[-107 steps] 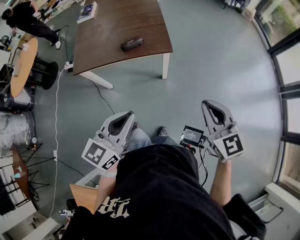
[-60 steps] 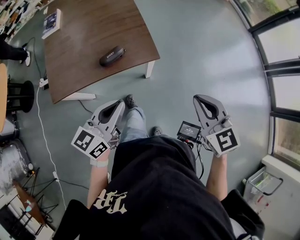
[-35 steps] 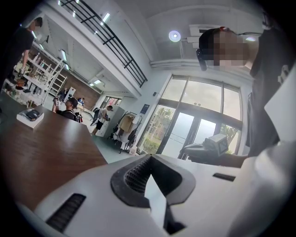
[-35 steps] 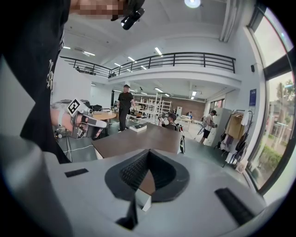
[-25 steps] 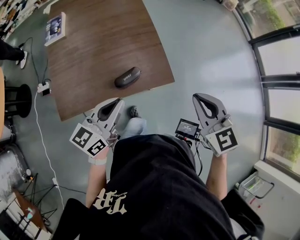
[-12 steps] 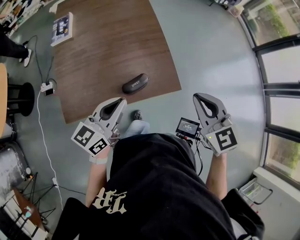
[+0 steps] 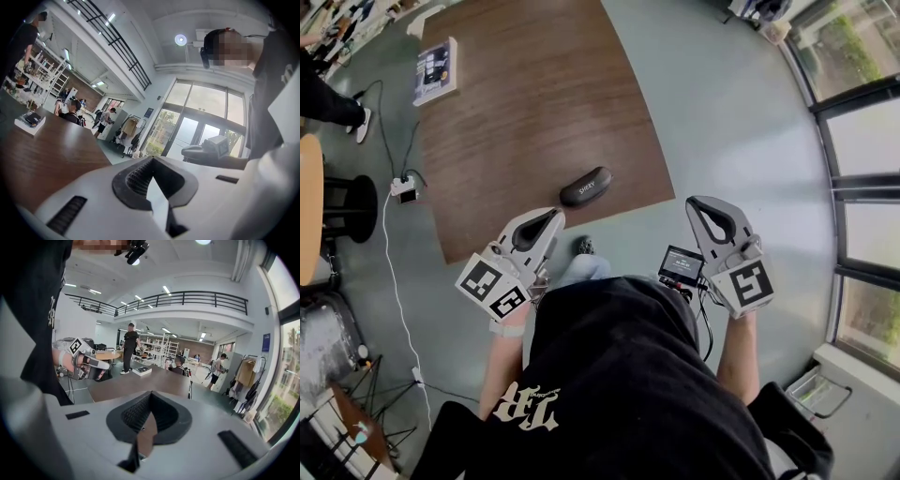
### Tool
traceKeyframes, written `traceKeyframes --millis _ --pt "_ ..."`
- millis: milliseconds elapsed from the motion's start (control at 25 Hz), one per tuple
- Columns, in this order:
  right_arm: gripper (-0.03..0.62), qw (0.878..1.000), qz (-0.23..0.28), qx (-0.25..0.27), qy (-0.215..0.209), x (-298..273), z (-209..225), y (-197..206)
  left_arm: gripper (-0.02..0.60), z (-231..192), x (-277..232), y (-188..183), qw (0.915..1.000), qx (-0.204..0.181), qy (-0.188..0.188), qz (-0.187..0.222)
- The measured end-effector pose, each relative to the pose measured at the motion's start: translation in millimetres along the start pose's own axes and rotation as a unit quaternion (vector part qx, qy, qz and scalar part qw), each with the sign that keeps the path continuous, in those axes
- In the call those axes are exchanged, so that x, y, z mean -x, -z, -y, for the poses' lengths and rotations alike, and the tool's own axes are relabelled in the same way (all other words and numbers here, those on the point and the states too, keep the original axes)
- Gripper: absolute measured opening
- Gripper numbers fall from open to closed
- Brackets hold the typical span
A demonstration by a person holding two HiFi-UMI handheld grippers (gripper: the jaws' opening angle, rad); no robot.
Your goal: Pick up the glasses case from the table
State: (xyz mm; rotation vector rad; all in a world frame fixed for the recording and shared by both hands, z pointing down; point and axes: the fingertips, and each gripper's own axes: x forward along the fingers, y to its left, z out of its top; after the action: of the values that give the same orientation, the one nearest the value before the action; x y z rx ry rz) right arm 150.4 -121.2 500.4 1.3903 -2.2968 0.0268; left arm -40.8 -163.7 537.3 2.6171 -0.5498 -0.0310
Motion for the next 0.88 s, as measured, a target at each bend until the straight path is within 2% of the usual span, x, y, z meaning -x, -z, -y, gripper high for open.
traceKeyframes --millis 120,320,480,640,880 --pt "-0.014 1.0 -0.004 0.022 -0.014 -6 -7 2 0.006 -3 2 4 1.0 0.001 0.002 -0.002" --pt "-0.014 0.998 -0.047 0.034 -0.03 -14 -18 9 0.006 -8 13 4 0.9999 0.011 -0.009 -0.003" --pt "-0.014 0.998 -0.05 0.024 -0.033 -21 -19 8 0.006 -7 15 3 0.9999 0.01 -0.009 -0.005" --pt "-0.014 0.998 -0.044 0.03 -0.044 -37 -6 7 0.006 -11 7 -7 0.9998 -0.007 -0.017 0.002" --pt "-0.014 0.997 -0.048 0.031 -0.061 -29 4 13 0.006 3 1 -3 0.9995 0.006 -0.032 0.007"
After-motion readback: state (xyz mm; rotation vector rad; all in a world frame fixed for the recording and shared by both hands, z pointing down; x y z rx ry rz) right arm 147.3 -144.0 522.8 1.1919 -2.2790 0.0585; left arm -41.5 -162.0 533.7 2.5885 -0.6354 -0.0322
